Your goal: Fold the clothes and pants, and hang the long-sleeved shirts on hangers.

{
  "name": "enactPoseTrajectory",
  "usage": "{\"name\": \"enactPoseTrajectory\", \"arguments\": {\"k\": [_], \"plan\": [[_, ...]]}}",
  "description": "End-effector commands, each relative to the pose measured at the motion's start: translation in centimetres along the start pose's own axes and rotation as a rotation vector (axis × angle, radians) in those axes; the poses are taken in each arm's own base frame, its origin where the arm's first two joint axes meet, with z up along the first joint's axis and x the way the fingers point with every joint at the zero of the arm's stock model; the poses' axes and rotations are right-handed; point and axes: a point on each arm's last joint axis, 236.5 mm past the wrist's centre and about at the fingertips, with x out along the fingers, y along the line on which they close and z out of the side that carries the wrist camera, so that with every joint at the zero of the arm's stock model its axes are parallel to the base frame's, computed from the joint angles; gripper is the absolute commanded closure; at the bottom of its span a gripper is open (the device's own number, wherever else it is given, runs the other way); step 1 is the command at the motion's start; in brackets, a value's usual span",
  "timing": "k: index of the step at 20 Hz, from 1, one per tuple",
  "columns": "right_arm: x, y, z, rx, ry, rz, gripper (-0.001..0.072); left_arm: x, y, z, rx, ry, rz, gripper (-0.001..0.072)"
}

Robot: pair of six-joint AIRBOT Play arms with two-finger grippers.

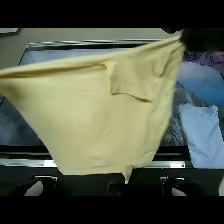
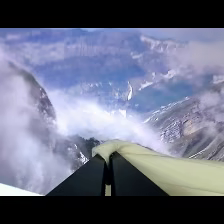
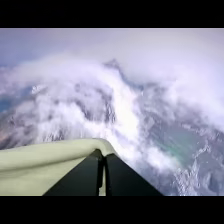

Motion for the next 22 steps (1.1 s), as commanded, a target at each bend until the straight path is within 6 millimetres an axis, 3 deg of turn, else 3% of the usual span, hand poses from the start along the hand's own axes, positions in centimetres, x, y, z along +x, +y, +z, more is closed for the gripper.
{"name": "enactPoseTrajectory", "arguments": {"k": [1, 3, 5, 7, 9, 12, 18, 22], "plan": [[13.3, -1.5, -6.5, 0.057, 0.253, 0.001, 0.0689, 12.8, 1.4, -5.2, -0.037, 0.140, -0.003, 0.0694], [19.2, -2.3, -8.8, 0.080, 0.298, 0.003, 0.0689, 18.9, 1.5, -6.9, -0.037, 0.177, -0.003, 0.0694], [23.8, -3.3, -10.4, 0.094, 0.298, -0.007, 0.0689, 23.5, 1.1, -7.4, -0.026, 0.166, -0.006, 0.0694], [26.8, -4.0, -10.9, 0.100, 0.266, -0.015, 0.0689, 26.6, 0.8, -7.0, -0.018, 0.145, -0.009, 0.0694], [28.3, -4.7, -10.8, 0.091, 0.234, -0.031, 0.0689, 28.1, 0.4, -6.4, -0.012, 0.138, -0.014, 0.0694], [28.6, -5.7, -11.7, 0.065, 0.258, -0.065, 0.0689, 28.1, 0.4, -7.2, -0.013, 0.181, -0.016, 0.0694], [27.2, -6.4, -15.4, 0.062, 0.424, -0.104, 0.0689, 25.7, 0.2, -14.2, -0.017, 0.497, -0.024, 0.0694], [26.1, -6.6, -17.6, 0.073, 0.528, -0.120, 0.0689, 23.2, 0.1, -17.8, -0.022, 0.682, -0.027, 0.0694]]}}
